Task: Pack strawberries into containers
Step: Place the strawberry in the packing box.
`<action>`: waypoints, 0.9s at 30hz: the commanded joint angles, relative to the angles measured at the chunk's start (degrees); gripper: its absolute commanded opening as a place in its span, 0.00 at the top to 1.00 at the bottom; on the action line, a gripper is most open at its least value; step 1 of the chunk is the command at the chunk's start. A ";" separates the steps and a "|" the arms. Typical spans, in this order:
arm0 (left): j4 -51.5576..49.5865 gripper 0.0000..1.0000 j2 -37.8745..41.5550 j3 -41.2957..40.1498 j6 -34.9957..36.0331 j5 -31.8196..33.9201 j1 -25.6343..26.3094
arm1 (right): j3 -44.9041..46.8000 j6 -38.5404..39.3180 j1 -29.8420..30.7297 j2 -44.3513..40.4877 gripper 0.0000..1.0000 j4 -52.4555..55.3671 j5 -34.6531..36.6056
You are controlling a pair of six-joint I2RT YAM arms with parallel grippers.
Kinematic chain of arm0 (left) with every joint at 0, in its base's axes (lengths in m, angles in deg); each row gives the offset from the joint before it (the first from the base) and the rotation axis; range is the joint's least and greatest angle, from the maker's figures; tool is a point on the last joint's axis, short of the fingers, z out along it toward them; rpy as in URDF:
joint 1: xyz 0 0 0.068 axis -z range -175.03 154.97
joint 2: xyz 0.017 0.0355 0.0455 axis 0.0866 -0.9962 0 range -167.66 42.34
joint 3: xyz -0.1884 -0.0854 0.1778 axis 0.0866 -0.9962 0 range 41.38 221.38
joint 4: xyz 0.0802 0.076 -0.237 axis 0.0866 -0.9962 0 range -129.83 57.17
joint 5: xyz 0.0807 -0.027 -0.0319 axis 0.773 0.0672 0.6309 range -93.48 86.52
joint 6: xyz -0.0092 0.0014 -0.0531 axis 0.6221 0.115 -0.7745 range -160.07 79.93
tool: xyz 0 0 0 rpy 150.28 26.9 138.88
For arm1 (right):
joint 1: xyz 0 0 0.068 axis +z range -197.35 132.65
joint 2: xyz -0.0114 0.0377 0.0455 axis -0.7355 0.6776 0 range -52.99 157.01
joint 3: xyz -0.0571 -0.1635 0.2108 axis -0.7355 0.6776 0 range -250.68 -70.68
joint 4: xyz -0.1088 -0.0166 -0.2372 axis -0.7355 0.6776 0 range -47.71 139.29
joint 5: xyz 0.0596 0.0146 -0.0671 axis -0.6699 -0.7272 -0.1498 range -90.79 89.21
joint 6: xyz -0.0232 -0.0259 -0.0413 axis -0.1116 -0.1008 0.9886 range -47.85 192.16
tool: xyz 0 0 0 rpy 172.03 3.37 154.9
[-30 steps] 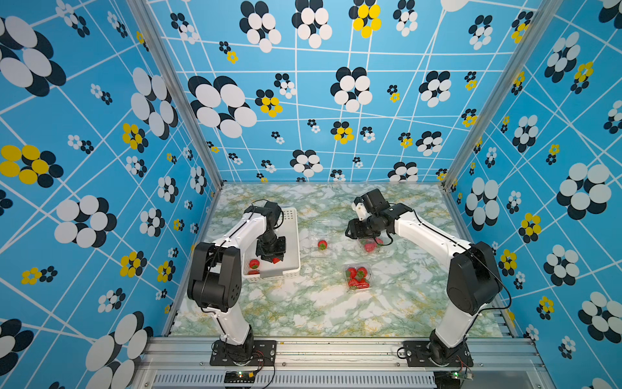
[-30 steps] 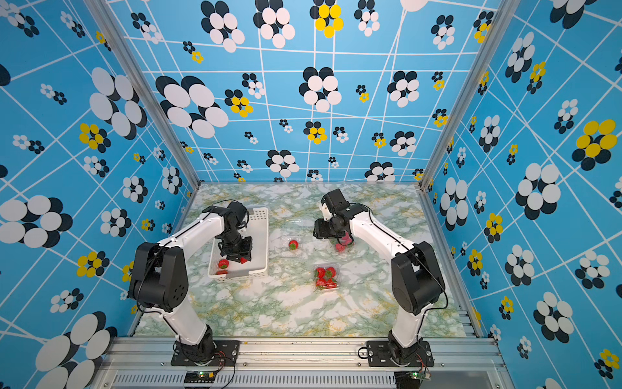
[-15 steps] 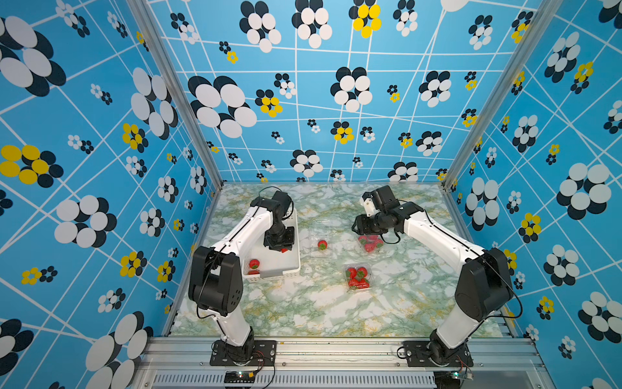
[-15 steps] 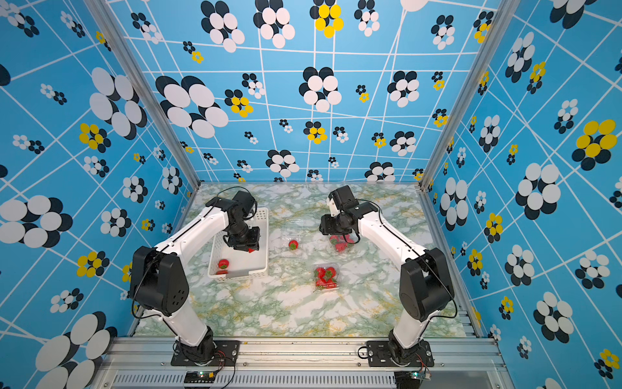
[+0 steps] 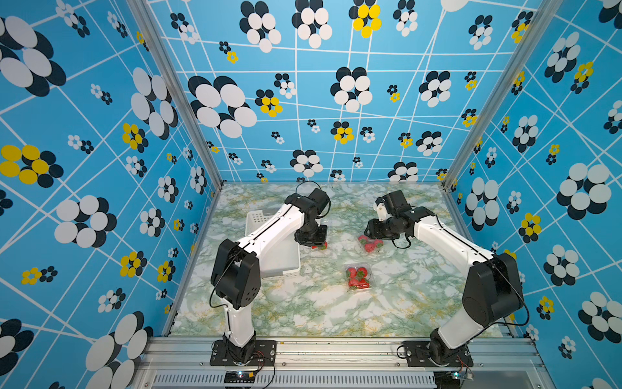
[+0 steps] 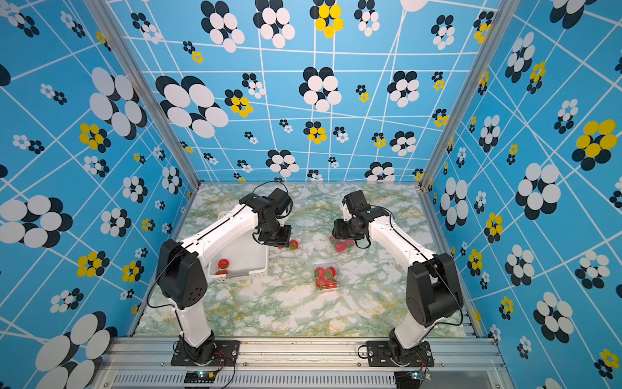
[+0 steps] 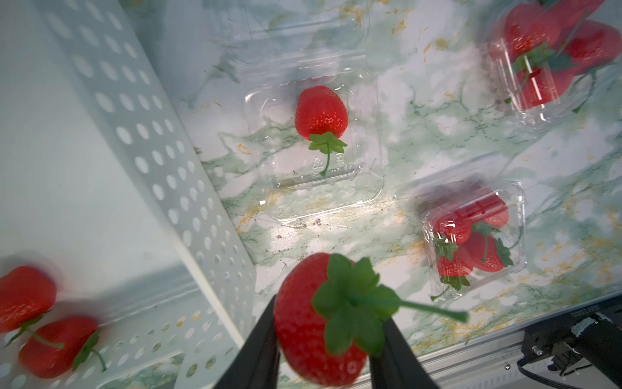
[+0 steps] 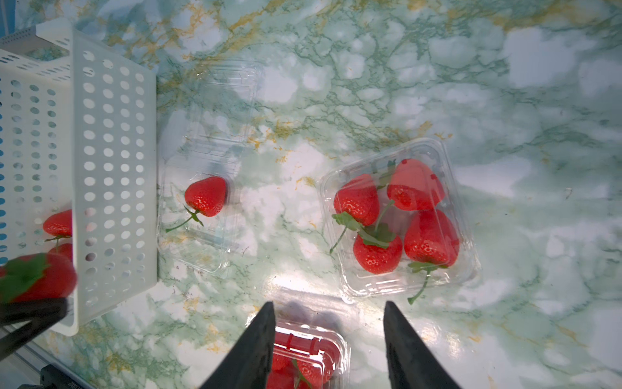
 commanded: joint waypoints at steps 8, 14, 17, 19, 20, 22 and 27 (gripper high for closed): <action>2.18 0.81 -9.77 4.92 0.28 -0.74 0.45 | 1.81 0.69 -0.16 -2.31 0.46 0.51 -0.02; 1.83 0.79 -13.20 6.60 0.39 -0.07 0.29 | 2.05 0.51 -0.16 -2.53 0.46 0.77 -0.04; 1.86 0.77 -14.40 6.95 0.37 0.30 0.01 | 1.92 0.51 -0.16 -2.55 0.46 0.94 0.06; 1.88 0.77 -14.87 7.28 0.40 0.71 0.01 | 1.81 0.51 -0.21 -2.45 0.46 1.19 -0.02; 1.88 0.77 -14.83 7.29 0.36 1.31 0.11 | 1.77 0.46 -0.18 -2.52 0.46 1.21 0.06; 2.70 0.72 -14.18 6.79 0.10 1.94 0.18 | 1.64 0.48 -0.16 -2.66 0.47 1.37 -0.02; 2.97 0.71 -14.66 7.19 0.08 2.30 -0.16 | 1.66 0.33 -0.21 -2.82 0.47 1.47 -0.10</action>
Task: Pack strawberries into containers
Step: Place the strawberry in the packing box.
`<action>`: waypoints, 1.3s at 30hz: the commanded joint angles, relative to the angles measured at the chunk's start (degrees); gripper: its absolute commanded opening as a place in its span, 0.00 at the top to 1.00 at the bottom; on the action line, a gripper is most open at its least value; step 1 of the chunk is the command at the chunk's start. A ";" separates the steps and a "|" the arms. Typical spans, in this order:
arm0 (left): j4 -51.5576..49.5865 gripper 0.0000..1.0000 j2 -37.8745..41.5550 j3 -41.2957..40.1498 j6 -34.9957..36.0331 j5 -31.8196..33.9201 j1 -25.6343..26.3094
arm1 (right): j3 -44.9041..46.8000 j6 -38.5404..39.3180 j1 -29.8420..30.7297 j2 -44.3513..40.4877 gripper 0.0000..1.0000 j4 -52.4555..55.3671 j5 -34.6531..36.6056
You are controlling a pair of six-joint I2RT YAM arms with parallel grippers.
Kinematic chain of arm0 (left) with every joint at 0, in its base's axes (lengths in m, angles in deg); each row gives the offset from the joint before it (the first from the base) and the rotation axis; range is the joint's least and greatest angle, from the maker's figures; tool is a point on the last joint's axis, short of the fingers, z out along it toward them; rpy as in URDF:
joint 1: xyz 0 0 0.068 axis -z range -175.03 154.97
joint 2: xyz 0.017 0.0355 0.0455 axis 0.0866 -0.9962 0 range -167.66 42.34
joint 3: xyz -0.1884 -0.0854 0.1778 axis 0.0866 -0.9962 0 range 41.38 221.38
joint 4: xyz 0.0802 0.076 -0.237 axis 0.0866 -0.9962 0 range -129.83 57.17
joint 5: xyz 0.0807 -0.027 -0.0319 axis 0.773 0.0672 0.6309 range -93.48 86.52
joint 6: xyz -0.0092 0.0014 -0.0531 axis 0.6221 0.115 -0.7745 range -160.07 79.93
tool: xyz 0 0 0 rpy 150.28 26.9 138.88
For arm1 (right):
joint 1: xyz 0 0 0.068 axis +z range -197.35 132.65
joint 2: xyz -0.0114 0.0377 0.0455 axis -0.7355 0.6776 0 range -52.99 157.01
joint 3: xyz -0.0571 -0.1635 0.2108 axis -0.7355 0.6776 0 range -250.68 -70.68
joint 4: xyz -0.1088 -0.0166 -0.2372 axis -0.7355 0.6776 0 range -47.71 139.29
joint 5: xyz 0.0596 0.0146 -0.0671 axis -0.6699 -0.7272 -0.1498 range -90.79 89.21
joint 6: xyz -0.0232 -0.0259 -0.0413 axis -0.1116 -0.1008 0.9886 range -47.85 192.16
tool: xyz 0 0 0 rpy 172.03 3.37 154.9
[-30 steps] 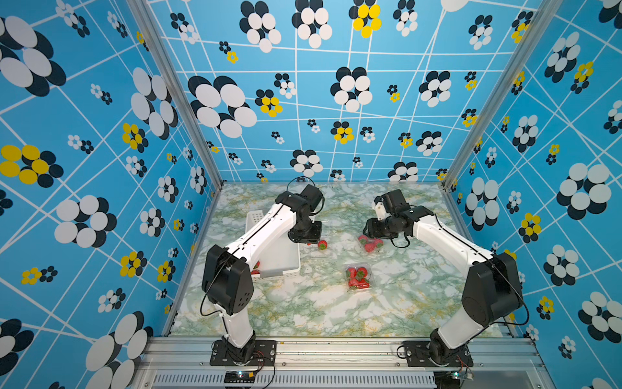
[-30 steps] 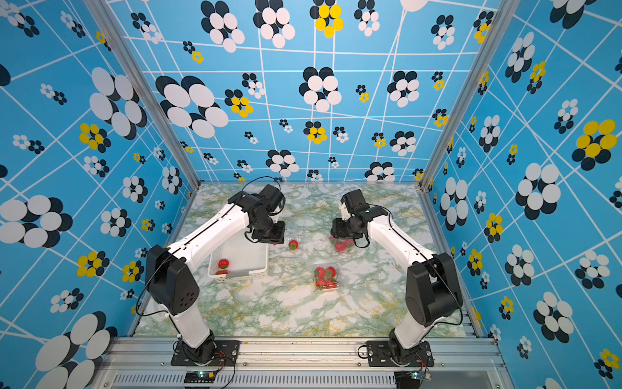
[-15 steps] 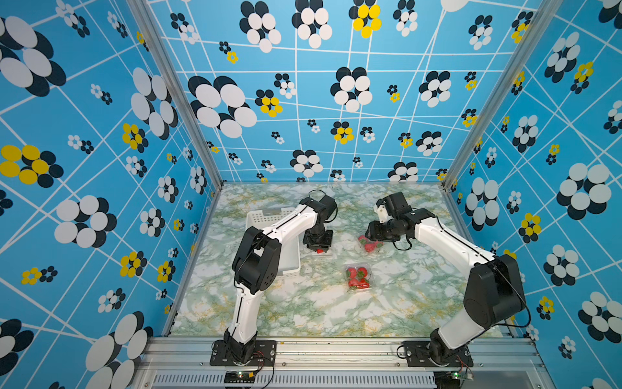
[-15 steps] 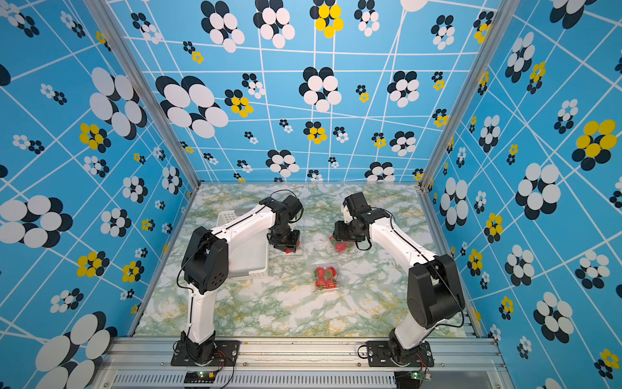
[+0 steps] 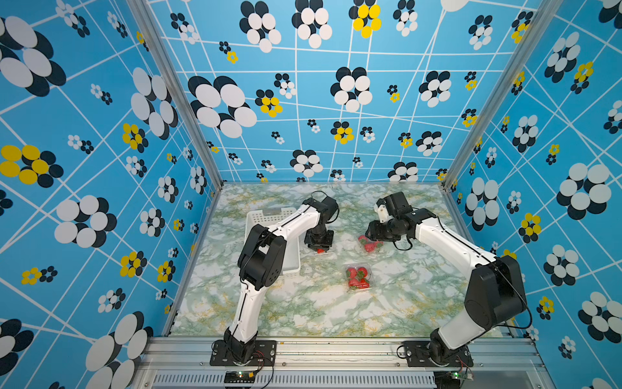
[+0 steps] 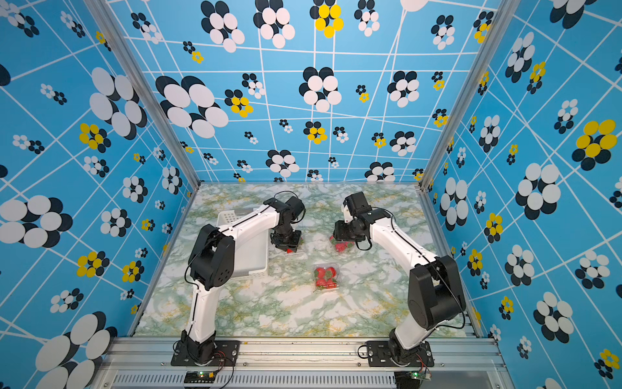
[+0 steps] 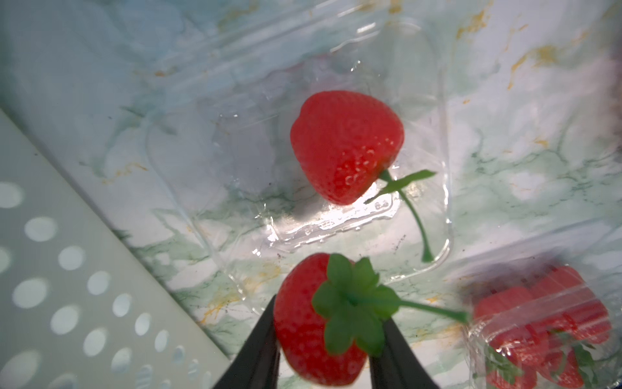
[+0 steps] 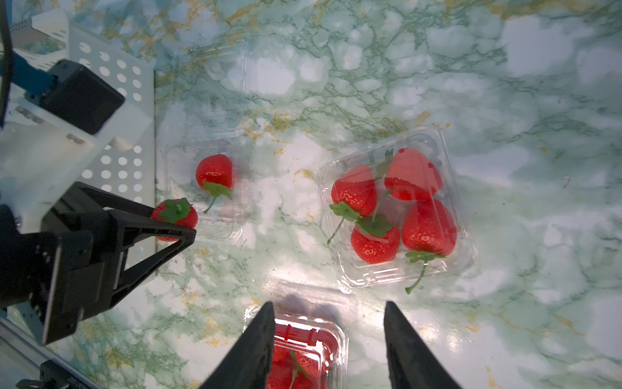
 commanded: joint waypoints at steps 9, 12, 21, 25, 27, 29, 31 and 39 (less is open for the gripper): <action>-0.26 0.53 -2.22 2.63 0.22 2.34 -0.70 | 0.46 0.29 -0.16 -2.30 0.47 1.67 -0.35; 0.09 0.51 -2.91 2.70 0.41 1.81 -1.13 | 0.48 0.42 -0.16 -2.30 0.46 1.76 -0.87; -0.05 0.43 5.66 0.44 -0.40 4.60 -2.01 | 0.83 0.55 -0.16 -1.81 0.46 1.10 -1.64; -0.91 0.42 14.76 -3.69 -0.33 4.72 -4.86 | 0.66 0.25 -0.08 -1.11 0.46 -0.12 -3.04; -1.12 0.42 19.24 -7.07 -0.50 5.10 -7.17 | 0.48 0.34 0.13 -0.76 0.46 -0.76 -3.75; -1.35 0.40 23.62 -11.71 -0.58 5.09 -10.45 | 0.32 0.75 0.58 -0.62 0.46 -1.13 -4.40; -2.11 0.40 27.34 -16.95 -0.31 5.43 -15.41 | 0.15 1.21 1.24 -0.66 0.46 -1.39 -4.84; -0.37 0.38 30.01 -27.05 1.11 6.71 -25.42 | -1.57 1.56 4.02 0.83 0.46 -1.82 -6.30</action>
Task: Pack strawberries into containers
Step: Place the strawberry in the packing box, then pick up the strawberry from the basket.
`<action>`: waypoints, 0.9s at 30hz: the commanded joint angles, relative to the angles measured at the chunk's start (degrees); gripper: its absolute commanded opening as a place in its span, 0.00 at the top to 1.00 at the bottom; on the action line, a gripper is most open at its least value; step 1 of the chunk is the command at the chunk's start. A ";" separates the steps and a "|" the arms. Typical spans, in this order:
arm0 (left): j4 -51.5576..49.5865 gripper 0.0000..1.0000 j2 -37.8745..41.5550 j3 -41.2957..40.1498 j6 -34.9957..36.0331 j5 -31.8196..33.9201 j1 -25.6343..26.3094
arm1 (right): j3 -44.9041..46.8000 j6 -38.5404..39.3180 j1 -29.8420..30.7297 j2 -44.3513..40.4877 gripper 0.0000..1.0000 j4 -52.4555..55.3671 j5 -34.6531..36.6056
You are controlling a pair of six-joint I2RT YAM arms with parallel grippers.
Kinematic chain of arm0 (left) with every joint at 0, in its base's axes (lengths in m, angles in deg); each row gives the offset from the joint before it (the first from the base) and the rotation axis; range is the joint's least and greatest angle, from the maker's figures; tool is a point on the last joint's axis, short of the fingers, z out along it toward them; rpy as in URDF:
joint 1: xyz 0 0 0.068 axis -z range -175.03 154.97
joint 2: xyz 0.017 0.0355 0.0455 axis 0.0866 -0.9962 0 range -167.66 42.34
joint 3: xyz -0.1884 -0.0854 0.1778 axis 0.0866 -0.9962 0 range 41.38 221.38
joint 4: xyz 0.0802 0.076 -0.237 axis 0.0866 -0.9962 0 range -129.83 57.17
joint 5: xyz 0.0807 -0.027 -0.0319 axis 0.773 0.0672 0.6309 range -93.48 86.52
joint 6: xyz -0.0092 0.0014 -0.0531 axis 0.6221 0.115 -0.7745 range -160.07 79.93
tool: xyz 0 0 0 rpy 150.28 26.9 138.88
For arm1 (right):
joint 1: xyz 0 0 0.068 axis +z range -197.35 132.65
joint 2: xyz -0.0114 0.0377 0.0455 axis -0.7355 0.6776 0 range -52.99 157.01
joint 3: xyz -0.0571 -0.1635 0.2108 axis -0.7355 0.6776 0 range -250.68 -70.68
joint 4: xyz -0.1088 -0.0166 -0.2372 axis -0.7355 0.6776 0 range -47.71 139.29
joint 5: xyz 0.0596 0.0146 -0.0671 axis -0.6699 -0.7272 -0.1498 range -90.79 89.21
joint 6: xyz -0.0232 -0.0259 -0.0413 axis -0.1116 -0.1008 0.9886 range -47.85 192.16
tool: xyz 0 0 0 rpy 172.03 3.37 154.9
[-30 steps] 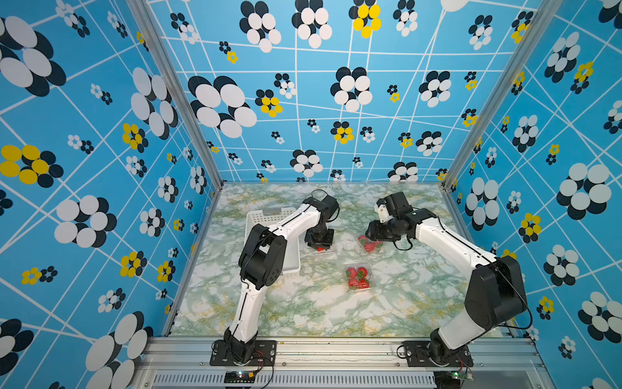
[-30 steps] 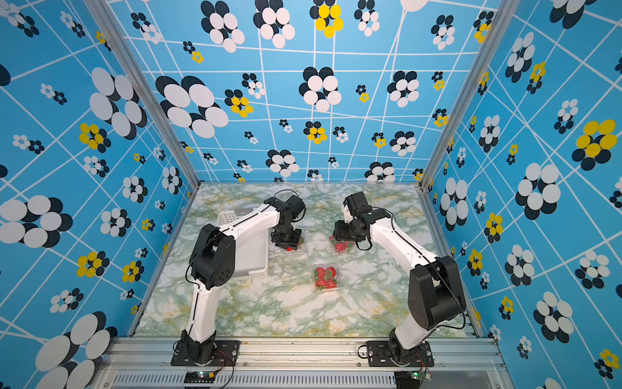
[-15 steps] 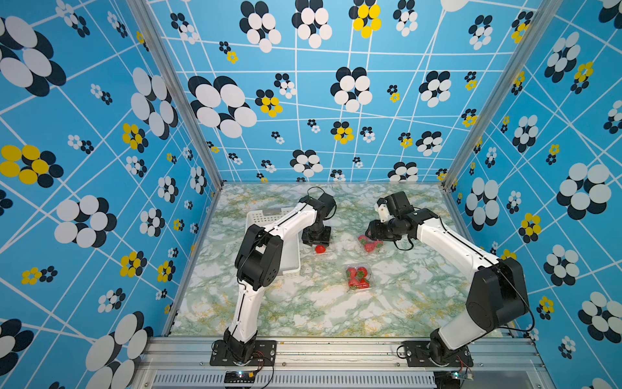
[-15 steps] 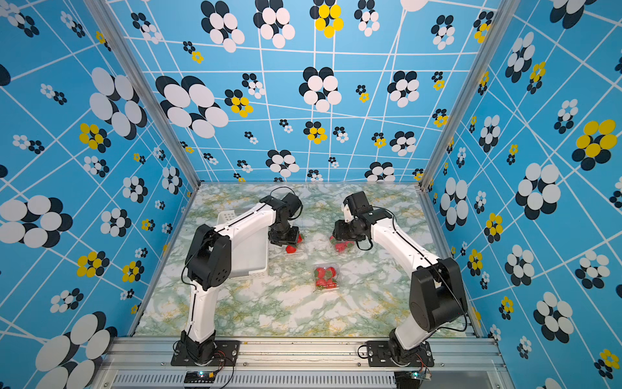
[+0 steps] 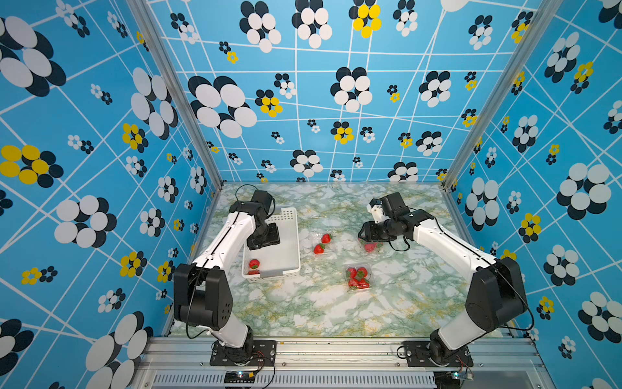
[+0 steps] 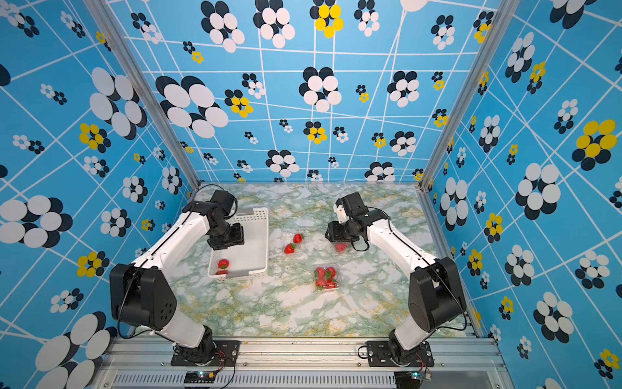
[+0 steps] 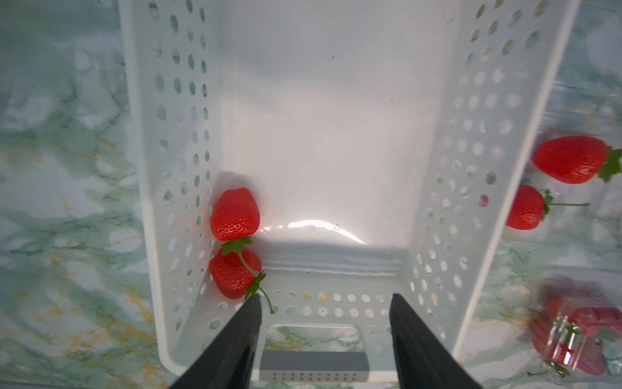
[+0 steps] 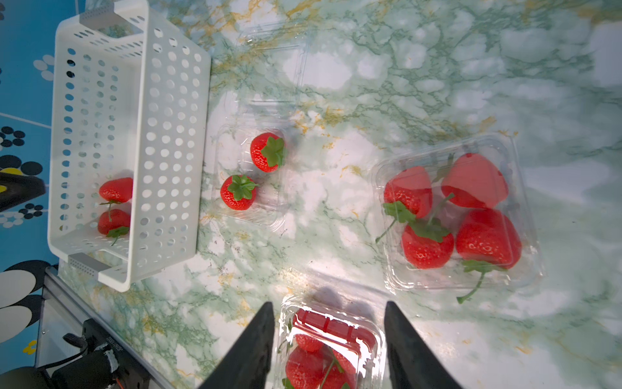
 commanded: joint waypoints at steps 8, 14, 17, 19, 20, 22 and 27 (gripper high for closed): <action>0.64 0.37 -6.36 -2.34 1.73 4.88 -3.81 | -2.24 0.95 2.48 1.85 0.46 0.49 -1.30; 2.52 0.36 -8.22 -3.76 1.65 3.25 -5.21 | -1.98 0.61 2.62 1.85 0.46 0.67 -0.77; 3.18 0.36 -8.92 -4.57 1.70 3.11 -6.23 | -1.84 0.60 2.62 1.80 0.46 0.84 -0.68; 3.69 0.36 -8.96 -5.35 1.80 3.14 -6.44 | -1.85 0.60 2.62 1.85 0.46 0.98 -0.68; 3.77 0.36 -8.96 -5.69 1.80 3.25 -6.63 | -1.77 0.52 2.58 1.97 0.46 0.85 -0.68; 4.74 0.35 -8.48 -6.55 1.65 3.12 -7.15 | -1.82 0.36 2.62 2.19 0.46 0.85 -0.77; 5.93 0.35 -9.57 -7.69 1.73 2.37 -7.91 | -2.02 0.16 2.62 2.43 0.46 0.76 -0.68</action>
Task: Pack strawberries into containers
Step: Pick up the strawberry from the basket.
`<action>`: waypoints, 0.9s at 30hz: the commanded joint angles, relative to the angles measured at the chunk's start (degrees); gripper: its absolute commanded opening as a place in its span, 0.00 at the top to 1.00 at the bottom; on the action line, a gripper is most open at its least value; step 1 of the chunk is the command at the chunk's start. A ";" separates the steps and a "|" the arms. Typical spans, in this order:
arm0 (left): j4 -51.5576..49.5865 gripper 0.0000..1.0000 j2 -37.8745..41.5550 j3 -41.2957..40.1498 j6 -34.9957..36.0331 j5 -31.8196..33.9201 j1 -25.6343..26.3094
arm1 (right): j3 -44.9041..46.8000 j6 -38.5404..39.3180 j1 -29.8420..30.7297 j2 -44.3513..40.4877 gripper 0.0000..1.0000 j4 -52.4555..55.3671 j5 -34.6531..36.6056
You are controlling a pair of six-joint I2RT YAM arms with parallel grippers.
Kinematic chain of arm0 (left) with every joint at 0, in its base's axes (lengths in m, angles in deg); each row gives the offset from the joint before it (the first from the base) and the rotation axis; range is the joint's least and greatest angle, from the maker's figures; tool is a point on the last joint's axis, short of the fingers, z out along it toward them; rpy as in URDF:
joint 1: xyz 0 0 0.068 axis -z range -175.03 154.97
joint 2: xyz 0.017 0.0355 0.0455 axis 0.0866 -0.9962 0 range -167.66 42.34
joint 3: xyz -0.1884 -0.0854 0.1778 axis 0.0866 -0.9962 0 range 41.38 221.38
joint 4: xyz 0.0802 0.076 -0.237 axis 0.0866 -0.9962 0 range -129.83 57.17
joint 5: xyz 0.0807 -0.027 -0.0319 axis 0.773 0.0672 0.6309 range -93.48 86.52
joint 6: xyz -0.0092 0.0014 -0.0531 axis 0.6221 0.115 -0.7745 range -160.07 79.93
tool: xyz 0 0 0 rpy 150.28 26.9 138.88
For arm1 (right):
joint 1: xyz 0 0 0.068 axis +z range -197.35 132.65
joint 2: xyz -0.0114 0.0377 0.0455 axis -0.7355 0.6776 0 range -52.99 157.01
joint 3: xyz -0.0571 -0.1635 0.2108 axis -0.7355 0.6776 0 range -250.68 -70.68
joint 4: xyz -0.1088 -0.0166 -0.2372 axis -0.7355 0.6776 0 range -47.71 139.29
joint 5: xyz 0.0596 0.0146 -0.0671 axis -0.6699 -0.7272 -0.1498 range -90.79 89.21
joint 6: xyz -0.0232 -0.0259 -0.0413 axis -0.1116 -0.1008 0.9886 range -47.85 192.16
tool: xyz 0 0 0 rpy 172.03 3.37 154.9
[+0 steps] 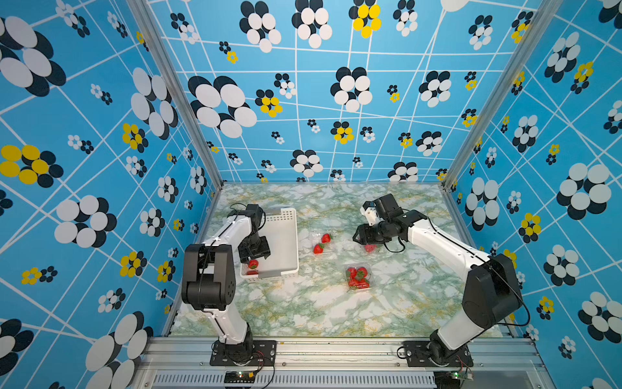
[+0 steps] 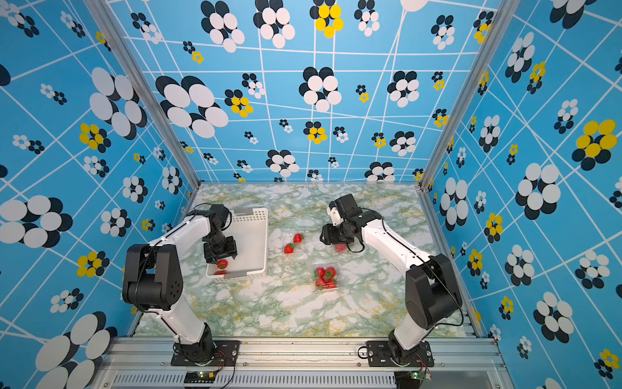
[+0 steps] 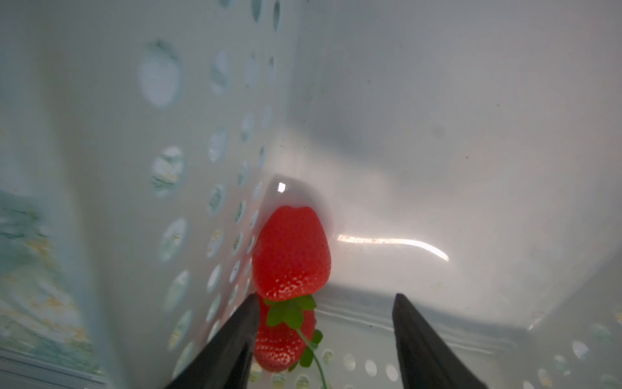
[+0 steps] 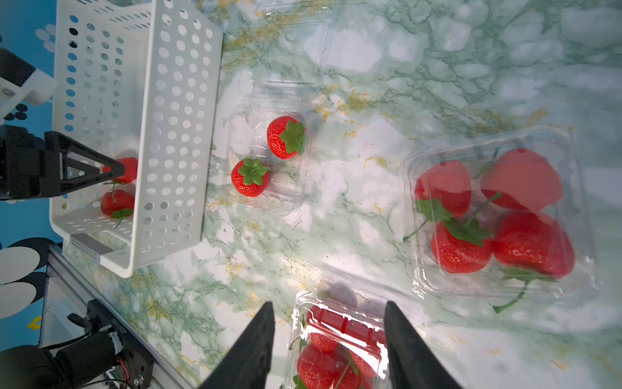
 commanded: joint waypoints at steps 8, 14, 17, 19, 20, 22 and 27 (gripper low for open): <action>1.53 0.36 -1.90 -2.13 0.63 -0.13 -1.02 | -1.21 -0.01 0.41 0.97 0.46 1.38 0.63; 2.90 0.38 -2.99 -2.21 0.58 -0.78 -0.66 | -1.86 -0.12 0.42 1.39 0.46 1.17 0.11; 3.53 0.37 -3.14 -2.30 -0.07 -0.60 -0.75 | -2.07 0.31 0.49 1.83 0.47 1.62 -0.28; 4.16 0.37 -3.83 -2.54 -0.60 -1.00 -0.77 | -2.36 0.64 0.50 2.15 0.46 1.97 -0.47; 4.54 0.37 -4.34 -2.59 -0.89 -1.11 -0.77 | -2.34 0.98 0.55 2.33 0.46 2.12 -0.47; 5.33 0.38 -5.06 -2.65 -1.21 -1.05 -0.79 | -2.52 1.37 0.50 2.63 0.47 2.24 -0.79; 6.84 0.40 -5.44 -2.84 -1.98 -1.24 -1.04 | -2.56 1.89 0.44 2.65 0.47 2.42 -1.19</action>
